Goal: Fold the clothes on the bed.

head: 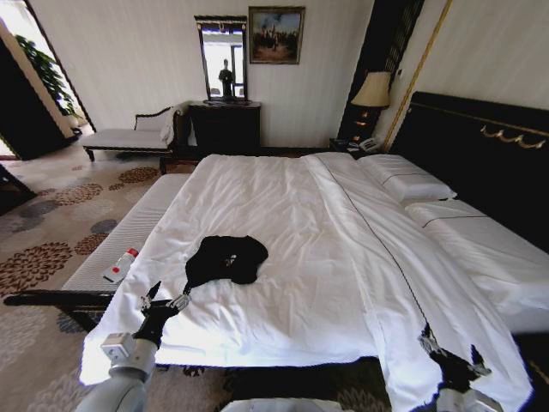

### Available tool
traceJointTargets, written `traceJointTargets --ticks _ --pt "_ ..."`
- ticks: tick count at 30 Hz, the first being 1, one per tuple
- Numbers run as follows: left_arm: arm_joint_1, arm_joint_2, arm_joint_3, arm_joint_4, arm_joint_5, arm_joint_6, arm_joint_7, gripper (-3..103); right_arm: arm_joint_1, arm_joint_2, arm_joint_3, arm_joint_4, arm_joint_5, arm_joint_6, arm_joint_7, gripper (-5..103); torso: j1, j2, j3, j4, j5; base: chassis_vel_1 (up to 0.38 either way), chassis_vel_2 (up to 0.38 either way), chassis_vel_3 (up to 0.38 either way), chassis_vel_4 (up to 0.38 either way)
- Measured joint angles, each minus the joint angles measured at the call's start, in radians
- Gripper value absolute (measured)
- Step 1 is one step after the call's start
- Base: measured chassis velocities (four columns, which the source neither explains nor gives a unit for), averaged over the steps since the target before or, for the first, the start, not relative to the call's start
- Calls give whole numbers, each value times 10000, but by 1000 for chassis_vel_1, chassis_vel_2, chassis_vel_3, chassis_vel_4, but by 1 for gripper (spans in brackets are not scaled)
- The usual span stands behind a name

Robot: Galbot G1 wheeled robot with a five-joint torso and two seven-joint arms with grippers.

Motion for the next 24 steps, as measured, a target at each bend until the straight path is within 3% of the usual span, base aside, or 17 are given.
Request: traceJointTargets --ticks 9,18,24 --pt "38 -120 36 88 -57 -200 -14 99 -22 6 -3 -15 -16 13 0 100 0 0 0 -3 0 -14 -13 -71 -86" --pt "-99 -139 37 131 -329 -333 27 100 -40 -18 -173 57 136 755 -570 100 0 0 0 0 1 0 -1 -7 -1" --pt "-99 -156 40 132 -343 -335 26 100 -39 1 -312 204 -8 776 -627 100 0 0 0 1 0 0 0 0 0"
